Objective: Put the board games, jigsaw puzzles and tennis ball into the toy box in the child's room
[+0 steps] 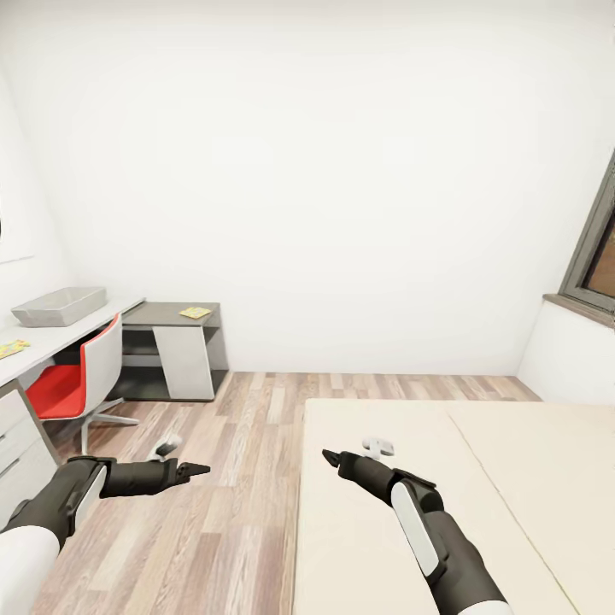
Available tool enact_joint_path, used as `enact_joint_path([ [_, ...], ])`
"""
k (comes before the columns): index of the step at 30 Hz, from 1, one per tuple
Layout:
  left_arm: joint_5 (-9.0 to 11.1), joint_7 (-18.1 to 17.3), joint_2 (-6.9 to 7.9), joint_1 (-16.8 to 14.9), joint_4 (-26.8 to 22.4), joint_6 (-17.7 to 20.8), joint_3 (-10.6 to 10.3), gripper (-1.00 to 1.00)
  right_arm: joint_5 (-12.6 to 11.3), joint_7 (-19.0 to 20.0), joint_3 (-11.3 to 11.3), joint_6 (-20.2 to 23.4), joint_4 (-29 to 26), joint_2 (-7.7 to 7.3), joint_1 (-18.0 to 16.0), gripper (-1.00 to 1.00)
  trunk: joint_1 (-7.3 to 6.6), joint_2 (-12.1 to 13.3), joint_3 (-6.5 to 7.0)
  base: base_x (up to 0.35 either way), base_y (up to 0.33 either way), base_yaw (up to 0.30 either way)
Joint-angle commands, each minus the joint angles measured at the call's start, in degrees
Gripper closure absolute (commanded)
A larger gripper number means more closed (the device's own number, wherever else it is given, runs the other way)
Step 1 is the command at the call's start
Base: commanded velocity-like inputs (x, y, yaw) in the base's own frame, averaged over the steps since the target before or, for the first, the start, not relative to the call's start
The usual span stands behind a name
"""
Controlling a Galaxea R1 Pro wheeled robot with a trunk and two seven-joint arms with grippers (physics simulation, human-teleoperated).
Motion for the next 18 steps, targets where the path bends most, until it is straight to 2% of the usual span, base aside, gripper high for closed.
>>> enact_joint_path([
  [1, -0.19, -0.27, -0.02, -0.02, -0.02, 0.51, 0.21, -1.0, -0.05, 0.1, -0.05, 0.24, -0.02, 0.02, -0.02, -1.0, 0.03, -0.06, -0.03, 0.0, -0.224, 0.0],
  [18, -0.19, -0.27, -0.02, -0.02, -0.02, 0.51, 0.21, -1.0, -0.07, 0.1, -0.05, 0.24, -0.02, 0.02, 0.0, -1.0, 0.03, -0.06, -0.03, 0.0, -0.224, 0.0],
])
